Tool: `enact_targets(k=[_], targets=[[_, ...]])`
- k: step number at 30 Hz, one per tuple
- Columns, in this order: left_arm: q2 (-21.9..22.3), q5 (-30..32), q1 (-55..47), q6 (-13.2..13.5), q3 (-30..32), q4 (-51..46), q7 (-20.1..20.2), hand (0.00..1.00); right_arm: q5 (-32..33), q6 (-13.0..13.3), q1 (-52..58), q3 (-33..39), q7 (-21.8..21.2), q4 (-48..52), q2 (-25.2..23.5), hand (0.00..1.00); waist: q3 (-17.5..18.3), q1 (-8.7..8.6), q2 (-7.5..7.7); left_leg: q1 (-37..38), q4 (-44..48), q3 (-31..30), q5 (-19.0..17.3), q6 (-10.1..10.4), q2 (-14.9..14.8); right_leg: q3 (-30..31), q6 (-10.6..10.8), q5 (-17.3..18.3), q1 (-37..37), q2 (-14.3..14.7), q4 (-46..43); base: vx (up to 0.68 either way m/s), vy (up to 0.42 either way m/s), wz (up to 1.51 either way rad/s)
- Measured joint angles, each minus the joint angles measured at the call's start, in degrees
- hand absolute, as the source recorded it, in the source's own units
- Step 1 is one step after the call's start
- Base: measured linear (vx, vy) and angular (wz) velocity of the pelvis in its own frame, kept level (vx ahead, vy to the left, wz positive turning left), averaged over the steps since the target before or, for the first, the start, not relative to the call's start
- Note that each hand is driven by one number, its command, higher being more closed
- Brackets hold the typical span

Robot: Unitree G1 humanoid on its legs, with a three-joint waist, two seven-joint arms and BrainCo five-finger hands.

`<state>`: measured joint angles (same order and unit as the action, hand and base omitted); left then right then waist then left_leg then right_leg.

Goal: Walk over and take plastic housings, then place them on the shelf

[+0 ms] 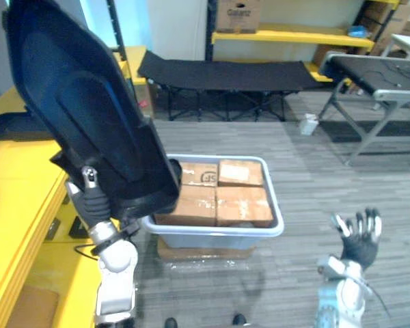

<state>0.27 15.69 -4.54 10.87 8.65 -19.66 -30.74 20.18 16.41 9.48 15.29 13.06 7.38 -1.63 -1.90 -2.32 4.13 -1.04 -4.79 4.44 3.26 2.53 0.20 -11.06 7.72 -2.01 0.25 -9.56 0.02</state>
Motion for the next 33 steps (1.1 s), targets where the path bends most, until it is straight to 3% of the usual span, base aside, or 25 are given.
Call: enact_targets(k=[7,9,12,19,22,23,24,26,31,33], targets=[[0.2,1.0,-3.2,0.2,7.7,-2.9,-0.5,1.00,-0.9,0.0,-12.0,-8.1,-1.7,-2.7,3.6,0.00,-1.0,5.09,-1.94,0.0,-0.1,-10.2,1.0,-0.5,0.5,-6.2,0.0,0.0,5.2,0.2,-0.6,0.06,0.028,0.80],[0.2,1.3,-6.2,0.3,10.6,-4.2,-0.6,1.00,-1.9,0.0,-14.3,-10.4,-1.8,-4.2,3.6,0.00,-1.1,7.27,-2.26,-0.1,0.1,-13.7,1.3,-0.5,1.0,-8.5,-0.1,0.1,6.8,0.1,-1.0,0.05,0.026,0.75],[0.5,1.3,-8.8,0.2,13.5,-4.6,-1.9,1.00,-3.0,0.0,-17.2,-13.5,-1.8,-5.8,3.6,0.00,-1.1,8.88,-2.24,-0.1,0.1,-17.5,1.7,-0.6,1.8,-10.7,-0.6,0.5,8.2,-0.4,-2.1,0.02,0.037,0.68],[3.1,1.2,-13.6,0.2,20.0,-8.2,-2.9,1.00,-7.5,-0.5,-23.5,-19.8,-2.1,-8.7,3.2,0.00,-1.2,13.12,-1.56,-0.8,1.1,-18.1,1.3,-0.6,2.6,-10.4,-2.1,2.6,7.9,-1.1,-3.6,-0.02,0.016,0.11],[3.1,1.0,-12.7,0.3,20.0,-9.7,-2.9,1.00,-7.6,-0.5,-23.3,-18.9,-2.1,-8.6,3.2,0.00,-3.2,12.80,0.56,-7.7,9.6,-17.2,-2.5,-1.3,4.4,-14.5,-0.2,5.4,8.1,-2.3,-3.4,-0.08,-0.021,0.49],[3.1,1.1,-11.4,0.3,19.9,-9.6,-2.9,1.00,-7.6,-0.6,-23.1,-17.4,-2.1,-8.0,3.3,0.00,-4.4,12.23,0.91,-9.2,11.6,-12.2,-3.0,-1.6,3.6,-16.8,1.0,6.9,9.0,-2.8,-3.2,-0.14,-0.047,1.15],[4.1,1.1,-9.6,0.2,19.1,-9.3,-2.8,1.00,-7.7,-0.7,-21.9,-14.2,-2.0,-7.4,4.2,0.00,-5.6,11.04,0.37,-10.9,13.6,-3.5,-2.9,-1.6,0.2,-19.6,1.0,7.3,9.7,-2.6,-3.4,-0.12,-0.020,0.97],[4.1,1.1,-8.8,0.2,19.0,-9.4,-2.8,1.00,-8.2,-1.4,-18.9,-11.6,-1.9,-5.3,4.3,0.00,-5.7,11.02,0.40,-11.0,12.4,2.5,-2.2,-1.4,-1.7,-20.5,1.0,7.3,9.6,-2.7,-3.3,-0.06,0.005,0.57],[1.4,1.2,-3.0,0.2,15.9,-9.7,-2.7,1.00,-14.0,-1.4,-14.6,-8.7,-1.7,2.3,2.7,0.00,-6.3,9.22,1.28,-11.5,7.5,0.6,1.9,-2.3,0.5,-21.5,-0.7,8.2,8.5,-3.6,-3.7,0.01,0.050,0.33],[-2.0,1.2,0.3,0.3,13.1,-9.7,-2.3,1.00,-15.7,-1.3,-14.3,-8.4,-1.6,2.4,1.8,0.00,-6.7,8.59,2.12,-11.3,5.8,0.6,2.9,-2.4,0.6,-17.6,-0.5,8.0,7.1,-3.7,-5.1,0.01,0.060,0.11]])
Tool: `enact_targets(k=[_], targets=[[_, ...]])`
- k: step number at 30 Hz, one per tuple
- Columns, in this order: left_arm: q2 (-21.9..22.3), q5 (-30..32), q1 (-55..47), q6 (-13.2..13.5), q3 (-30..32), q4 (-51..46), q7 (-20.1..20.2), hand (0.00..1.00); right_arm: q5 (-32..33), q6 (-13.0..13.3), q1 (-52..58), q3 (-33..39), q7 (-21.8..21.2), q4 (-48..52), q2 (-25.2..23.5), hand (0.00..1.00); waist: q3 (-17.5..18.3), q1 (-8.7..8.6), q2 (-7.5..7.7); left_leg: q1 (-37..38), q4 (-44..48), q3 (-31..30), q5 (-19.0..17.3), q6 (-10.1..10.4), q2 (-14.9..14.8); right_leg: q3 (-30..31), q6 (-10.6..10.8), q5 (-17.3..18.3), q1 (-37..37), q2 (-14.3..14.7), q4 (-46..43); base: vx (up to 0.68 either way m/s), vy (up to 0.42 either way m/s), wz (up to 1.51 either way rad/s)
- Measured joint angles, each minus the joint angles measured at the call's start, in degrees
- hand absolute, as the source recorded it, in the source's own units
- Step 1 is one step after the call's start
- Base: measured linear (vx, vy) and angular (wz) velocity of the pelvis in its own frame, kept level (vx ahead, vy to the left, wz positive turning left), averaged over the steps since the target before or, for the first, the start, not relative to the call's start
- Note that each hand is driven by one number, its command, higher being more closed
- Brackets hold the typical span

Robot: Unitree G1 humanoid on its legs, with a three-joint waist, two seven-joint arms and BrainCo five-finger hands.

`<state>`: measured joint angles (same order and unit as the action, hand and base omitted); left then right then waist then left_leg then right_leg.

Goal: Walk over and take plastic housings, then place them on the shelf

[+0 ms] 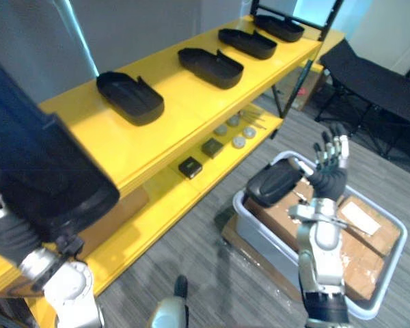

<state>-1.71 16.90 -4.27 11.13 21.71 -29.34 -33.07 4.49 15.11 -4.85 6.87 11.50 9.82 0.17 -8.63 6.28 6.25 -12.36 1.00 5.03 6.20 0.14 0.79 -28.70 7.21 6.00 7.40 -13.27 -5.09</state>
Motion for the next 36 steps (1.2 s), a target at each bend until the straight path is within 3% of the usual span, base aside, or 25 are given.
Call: enact_targets(k=[4,10,13,15,17,18,21,24,33,36], targets=[[-1.1,0.0,1.9,1.3,-1.8,-0.1,0.8,1.00,-2.6,0.0,-0.2,0.0,0.6,0.4,-0.1,0.00,0.0,-0.49,0.12,0.7,-2.6,2.2,1.2,-0.2,-0.2,4.8,0.1,-0.2,-2.7,-0.5,-1.3,0.02,0.036,-0.21],[0.6,-0.2,-0.4,1.4,-4.3,-1.0,2.9,1.00,-3.1,0.1,-1.7,-2.5,0.3,0.2,0.1,0.00,-0.2,-0.74,-0.38,3.5,-3.5,6.4,1.8,-0.1,-1.1,8.0,1.1,-0.8,-3.1,-0.8,-0.9,0.03,-0.021,-0.39],[1.6,-0.4,-0.4,1.5,-7.7,-0.9,3.9,1.00,-3.0,0.1,-0.8,-2.2,-0.3,0.0,0.7,0.00,-0.9,-1.89,-1.55,3.6,-4.8,2.7,2.5,1.2,-0.9,4.9,0.6,0.2,-1.7,0.0,-1.5,-0.04,-0.050,0.58],[2.2,-0.7,0.0,1.6,-11.3,0.1,4.6,1.00,-3.0,0.1,1.2,-1.4,-0.6,0.1,1.2,0.00,-1.5,-3.87,-2.37,3.5,-5.7,-2.9,3.5,1.6,0.5,4.1,-0.1,4.1,-1.3,-0.7,-6.7,-0.04,-0.049,1.29],[2.1,-1.3,1.1,1.7,-15.6,3.5,5.3,1.00,-3.1,0.1,4.8,0.4,-0.7,0.7,1.6,0.00,-2.8,-4.76,-4.60,4.3,-5.9,-8.6,4.0,1.5,0.9,10.9,-1.8,5.9,-1.3,0.5,-13.9,-0.05,-0.069,1.47],[2.0,-1.3,1.0,1.7,-16.2,4.2,5.9,1.00,-3.1,0.0,5.8,1.1,-0.7,0.7,1.6,0.00,-2.7,-4.89,-5.00,4.3,-5.9,-9.6,4.0,1.5,1.0,15.2,-1.9,6.8,-1.1,1.4,-15.4,-0.05,-0.077,1.19],[1.9,-1.3,0.9,2.3,-14.9,4.1,6.3,1.00,-3.0,0.4,5.3,1.5,-0.7,1.3,1.8,0.00,-2.0,-3.58,-4.52,2.9,-5.6,-9.0,6.5,2.3,1.0,14.3,-0.2,9.7,1.0,2.0,-10.6,-0.02,-0.176,0.38],[1.9,-1.2,0.2,2.6,-13.5,3.9,6.7,1.00,-3.0,0.7,5.0,1.3,-0.6,1.0,1.6,0.00,-2.0,-3.67,-5.95,0.4,-5.6,-9.4,8.7,3.4,-0.6,14.3,0.5,9.1,2.7,4.8,-2.8,-0.08,-0.143,0.00],[2.1,-1.2,-2.5,2.8,-12.8,1.2,6.9,1.00,-0.7,1.0,7.0,1.2,-2.7,1.3,0.4,0.00,-1.3,-4.08,-6.49,2.0,-5.1,-9.2,8.1,3.3,-1.0,14.3,0.4,8.9,4.7,5.2,-2.3,-0.04,-0.029,-0.02],[2.1,-0.6,-2.6,2.7,-10.1,1.0,6.4,1.00,0.1,1.0,3.7,-0.7,-2.7,1.0,0.1,0.00,-1.4,-3.36,-5.95,-1.0,3.1,-7.5,2.9,2.9,0.1,14.6,0.5,9.0,4.8,3.1,-2.7,-0.02,0.077,-0.14]])
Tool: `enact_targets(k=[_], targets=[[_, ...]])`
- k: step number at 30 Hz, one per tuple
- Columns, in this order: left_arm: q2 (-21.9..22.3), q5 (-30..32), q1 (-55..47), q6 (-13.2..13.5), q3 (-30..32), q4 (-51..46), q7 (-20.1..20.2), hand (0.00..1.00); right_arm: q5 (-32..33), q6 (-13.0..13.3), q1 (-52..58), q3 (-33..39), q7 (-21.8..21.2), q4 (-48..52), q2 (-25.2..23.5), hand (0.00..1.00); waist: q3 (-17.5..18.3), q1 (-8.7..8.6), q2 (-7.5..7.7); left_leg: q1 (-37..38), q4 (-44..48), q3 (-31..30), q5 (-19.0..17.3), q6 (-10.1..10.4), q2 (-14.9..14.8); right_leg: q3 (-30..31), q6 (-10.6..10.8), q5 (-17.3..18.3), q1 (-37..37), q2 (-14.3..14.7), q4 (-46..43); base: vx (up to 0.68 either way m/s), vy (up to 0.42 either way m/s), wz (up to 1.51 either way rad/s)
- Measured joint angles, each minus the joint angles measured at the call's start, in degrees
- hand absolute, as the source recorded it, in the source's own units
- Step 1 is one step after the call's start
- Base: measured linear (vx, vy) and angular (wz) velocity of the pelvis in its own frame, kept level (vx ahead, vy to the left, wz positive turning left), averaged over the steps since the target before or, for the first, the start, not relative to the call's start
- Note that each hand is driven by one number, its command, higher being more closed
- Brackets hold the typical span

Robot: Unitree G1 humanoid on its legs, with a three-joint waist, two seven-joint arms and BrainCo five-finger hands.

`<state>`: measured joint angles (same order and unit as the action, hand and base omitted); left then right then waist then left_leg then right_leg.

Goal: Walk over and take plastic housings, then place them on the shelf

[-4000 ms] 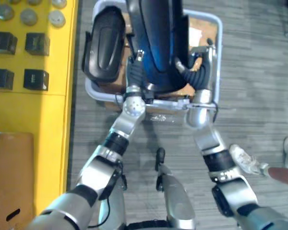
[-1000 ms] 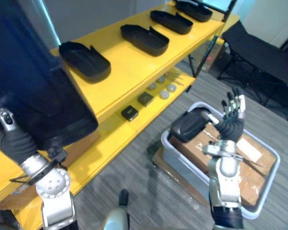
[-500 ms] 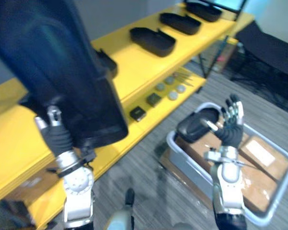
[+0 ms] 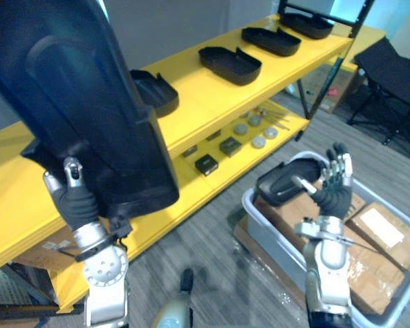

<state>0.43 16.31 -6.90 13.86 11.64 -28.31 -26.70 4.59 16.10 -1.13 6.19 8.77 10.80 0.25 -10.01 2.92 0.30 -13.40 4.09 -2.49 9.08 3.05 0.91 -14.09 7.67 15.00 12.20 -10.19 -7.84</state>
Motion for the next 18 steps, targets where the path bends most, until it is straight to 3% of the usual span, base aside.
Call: enact_targets(k=[1,2,3,4,5,6,8,9,11,13,15,16,17,18], targets=[[0.0,0.0,0.0,0.0,0.5,-0.1,-0.1,1.00,0.3,0.0,-1.0,-0.3,0.0,0.0,0.0,0.00,-0.1,0.25,0.45,-0.1,1.2,0.9,-1.2,-0.3,0.4,0.1,-0.6,0.7,0.0,-0.9,-0.1,0.02,0.122,-0.30],[-0.2,0.8,0.4,-0.1,1.2,-0.3,-0.4,1.00,0.3,0.2,-2.7,-0.2,0.1,-0.3,-0.3,0.00,-0.5,0.34,2.60,-1.2,8.9,5.1,-6.0,-3.9,1.4,0.2,-1.0,1.8,0.5,-3.7,-1.5,0.08,0.116,-0.31],[0.0,2.2,0.4,-0.2,1.1,0.0,-1.2,1.00,0.2,0.3,-3.7,-0.5,0.2,-0.5,0.8,0.00,-0.1,0.33,1.40,-1.0,14.9,6.8,-11.2,-3.8,1.0,0.7,-0.6,1.7,-0.3,-3.9,-7.5,0.13,0.134,-0.13],[-0.7,3.1,1.5,-0.3,0.8,1.2,-1.7,1.00,0.2,0.4,-3.9,-0.7,0.2,-0.5,1.7,0.00,0.3,0.05,0.75,-0.4,16.0,6.2,-13.6,-2.9,0.8,1.7,-2.0,1.0,-4.6,-5.0,-19.3,0.11,0.105,0.04],[-1.6,4.2,2.2,-0.7,0.7,1.6,-1.8,1.00,0.2,0.3,-4.0,-0.6,0.1,-0.6,1.7,0.00,0.6,-0.30,0.99,0.6,15.6,5.9,-13.7,-3.0,1.0,2.6,-4.0,-0.5,-7.4,-5.7,-24.9,0.14,0.172,0.28],[-4.9,6.2,4.0,-1.9,0.7,1.6,-2.1,1.00,-0.1,0.3,-4.9,-0.7,0.1,-0.6,1.8,0.00,1.2,-0.53,1.86,3.3,12.1,5.3,-13.6,-3.0,1.4,4.7,-5.9,-7.6,-12.3,-6.4,-34.2,0.13,0.128,0.21],[-7.4,7.5,5.7,-2.4,0.8,1.7,-2.6,1.00,-1.2,0.3,-6.1,-0.6,0.1,-0.6,2.2,0.00,1.7,-0.81,2.60,5.6,7.7,4.2,-12.1,-3.6,1.3,5.3,-5.0,-6.8,-14.3,-6.4,-36.6,0.20,0.098,0.24],[-8.6,8.5,6.7,-2.7,1.1,2.1,-3.4,1.00,-2.0,0.3,-8.0,-0.8,0.0,-0.6,2.8,0.00,2.0,-0.67,3.12,7.2,5.5,3.5,-11.1,-3.9,1.1,4.4,-4.4,-3.4,-14.5,-5.8,-34.3,0.20,0.060,0.26],[-8.6,8.8,8.0,-3.0,2.1,3.7,-4.3,1.00,-2.2,0.3,-11.6,-0.9,0.0,-0.6,4.2,0.00,2.1,-0.60,2.99,8.2,4.1,2.4,-10.7,-3.3,0.5,4.0,-3.4,-0.9,-14.3,-4.4,-27.1,0.19,0.031,0.28],[-8.6,8.6,8.1,-3.5,3.1,4.6,-4.3,1.00,-2.2,0.3,-13.7,-1.3,0.0,-0.5,5.8,0.00,2.1,-0.63,3.07,8.3,4.1,1.6,-10.7,-3.1,0.4,4.6,-2.5,-1.2,-14.5,-4.1,-19.8,0.19,-0.019,0.36],[-8.3,8.3,6.9,-4.2,4.2,5.6,-4.3,1.00,-2.1,-0.1,-13.9,-2.6,-0.3,-0.6,6.5,0.00,2.6,0.60,3.77,9.4,4.0,1.2,-11.1,-2.4,0.7,4.9,1.1,-3.4,-13.8,-4.7,-12.8,0.22,-0.123,0.20],[-8.0,8.3,6.3,-4.2,4.5,5.6,-4.3,1.00,-2.1,-0.1,-14.0,-3.1,-0.5,-0.6,6.5,0.00,2.7,0.99,3.96,9.8,4.1,1.2,-11.3,-2.1,0.7,4.7,1.6,-4.0,-13.2,-4.7,-10.8,0.21,-0.212,0.03],[-6.8,8.3,4.9,-4.2,5.3,5.5,-4.2,1.00,-1.9,-0.2,-14.6,-4.6,-1.6,-0.9,6.5,0.00,3.0,1.45,4.44,10.5,4.2,1.2,-11.8,-1.4,0.6,4.3,1.8,-6.7,-11.4,-4.1,-5.3,0.17,-0.260,0.02],[-5.5,8.3,3.3,-4.3,6.3,4.9,-4.0,1.00,-1.1,-0.2,-16.3,-6.7,-2.6,-1.7,6.4,0.00,3.2,1.84,4.74,10.5,5.0,1.3,-12.7,-0.2,0.6,4.2,1.3,-11.8,-9.8,-3.0,0.1,0.15,-0.281,0.03]])
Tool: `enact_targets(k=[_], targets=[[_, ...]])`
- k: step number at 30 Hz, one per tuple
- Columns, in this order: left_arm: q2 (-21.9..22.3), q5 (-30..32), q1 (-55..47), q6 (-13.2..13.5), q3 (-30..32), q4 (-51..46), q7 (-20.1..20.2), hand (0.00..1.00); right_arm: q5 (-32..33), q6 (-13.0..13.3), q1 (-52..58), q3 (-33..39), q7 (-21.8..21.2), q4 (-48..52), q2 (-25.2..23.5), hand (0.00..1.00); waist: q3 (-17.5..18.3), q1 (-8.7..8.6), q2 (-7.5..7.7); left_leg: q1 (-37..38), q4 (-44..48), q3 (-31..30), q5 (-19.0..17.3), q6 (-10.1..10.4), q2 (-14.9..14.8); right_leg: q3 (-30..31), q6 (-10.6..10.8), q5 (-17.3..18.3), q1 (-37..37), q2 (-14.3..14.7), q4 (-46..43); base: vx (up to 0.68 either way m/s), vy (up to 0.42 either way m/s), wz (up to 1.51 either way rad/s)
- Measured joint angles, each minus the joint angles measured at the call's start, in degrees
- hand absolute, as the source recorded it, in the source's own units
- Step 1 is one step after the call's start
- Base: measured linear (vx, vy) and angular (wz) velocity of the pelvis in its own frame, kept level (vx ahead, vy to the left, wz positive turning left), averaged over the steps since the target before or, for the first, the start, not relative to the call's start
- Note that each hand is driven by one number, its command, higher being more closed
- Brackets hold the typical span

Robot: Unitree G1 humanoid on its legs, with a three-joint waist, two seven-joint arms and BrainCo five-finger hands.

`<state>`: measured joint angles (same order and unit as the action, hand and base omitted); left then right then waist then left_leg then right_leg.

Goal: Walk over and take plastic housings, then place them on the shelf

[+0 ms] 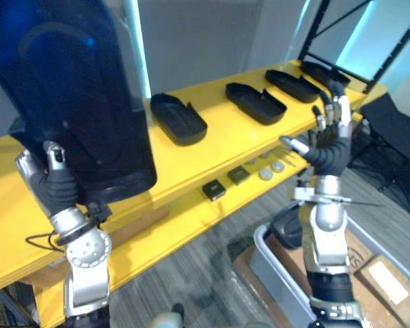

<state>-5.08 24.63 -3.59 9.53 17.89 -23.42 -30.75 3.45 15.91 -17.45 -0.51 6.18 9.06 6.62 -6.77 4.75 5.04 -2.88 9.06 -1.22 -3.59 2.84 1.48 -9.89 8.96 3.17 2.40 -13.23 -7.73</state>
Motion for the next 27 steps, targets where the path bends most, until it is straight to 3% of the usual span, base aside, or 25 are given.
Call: enact_targets(k=[1,2,4,6,8,12,17,22,27], targets=[[1.3,0.0,-1.1,0.0,0.2,-0.1,0.0,1.00,1.3,0.0,-0.8,-1.2,-0.9,-0.6,0.1,0.00,0.3,0.19,-0.80,-0.4,1.0,-0.1,-0.8,0.7,-0.8,-0.6,0.2,-0.3,1.4,0.7,2.1,0.12,-0.285,-0.15],[4.1,-0.1,-3.8,0.0,0.3,-0.9,0.4,1.00,3.9,-0.1,-1.8,-4.2,-2.4,-1.5,-0.2,0.00,1.3,1.17,-2.71,-1.2,2.6,0.0,-2.1,2.2,-3.3,-0.8,-1.0,-1.8,2.5,3.5,5.3,0.09,-0.219,-0.18],[7.7,-0.8,-7.7,0.1,-0.4,-2.2,1.4,1.00,8.5,0.0,-2.1,-9.2,-5.6,-1.5,-0.5,0.00,2.6,1.77,-4.82,-1.4,3.1,-0.3,-3.4,3.3,-6.3,-1.9,-1.8,-1.8,3.9,6.4,7.2,0.10,-0.300,0.00],[8.2,-1.7,-8.1,0.1,-0.9,-2.2,2.2,1.00,10.4,0.0,-2.1,-11.5,-7.8,-1.5,-0.2,0.00,2.9,1.29,-5.34,-2.5,3.6,-1.5,-3.5,3.6,-6.9,-4.6,-2.8,-1.2,4.9,7.3,7.5,0.05,-0.211,0.59],[8.2,-1.9,-7.1,0.1,-1.4,-2.4,2.4,1.00,11.8,-0.1,-2.1,-12.7,-9.4,-1.5,-0.3,0.00,3.2,1.06,-5.94,-3.1,2.0,-0.4,-1.4,3.6,-7.2,-9.8,-3.0,-1.0,6.3,7.1,7.4,0.06,-0.124,0.99],[8.1,-2.2,-7.7,-0.5,-1.0,-3.2,3.0,1.00,11.4,-0.8,-2.4,-17.1,-11.9,-1.3,-1.6,0.00,3.7,1.67,-4.10,-0.8,-4.4,-2.2,2.6,2.5,-4.1,-13.8,-1.9,-0.2,8.0,4.5,7.2,0.08,0.016,0.62],[6.9,-2.0,-7.6,-2.9,1.5,-3.2,4.4,1.00,9.8,-1.1,0.6,-15.4,-12.5,1.9,-4.7,0.00,4.1,1.86,-2.92,3.0,-10.8,-1.2,5.1,1.3,-1.9,-13.7,-1.4,0.4,7.8,1.7,5.3,0.04,0.055,0.08],[-1.2,-0.8,0.2,-6.5,9.4,4.4,4.6,1.00,9.2,-1.1,13.3,-4.7,-12.3,8.9,-5.1,0.00,4.9,-1.76,-1.89,3.4,-13.9,7.1,6.3,0.7,-1.8,-10.3,-0.5,0.9,4.2,0.3,5.1,0.00,0.050,-0.38],[-15.4,-1.3,16.4,-11.6,13.4,22.5,5.7,1.00,9.2,-1.2,25.1,5.6,-9.8,8.9,-6.2,0.00,5.2,-5.95,-1.95,0.2,-13.7,10.5,6.7,0.4,-2.5,-6.9,-0.1,0.0,-1.2,0.6,5.0,0.02,0.009,-0.35]])
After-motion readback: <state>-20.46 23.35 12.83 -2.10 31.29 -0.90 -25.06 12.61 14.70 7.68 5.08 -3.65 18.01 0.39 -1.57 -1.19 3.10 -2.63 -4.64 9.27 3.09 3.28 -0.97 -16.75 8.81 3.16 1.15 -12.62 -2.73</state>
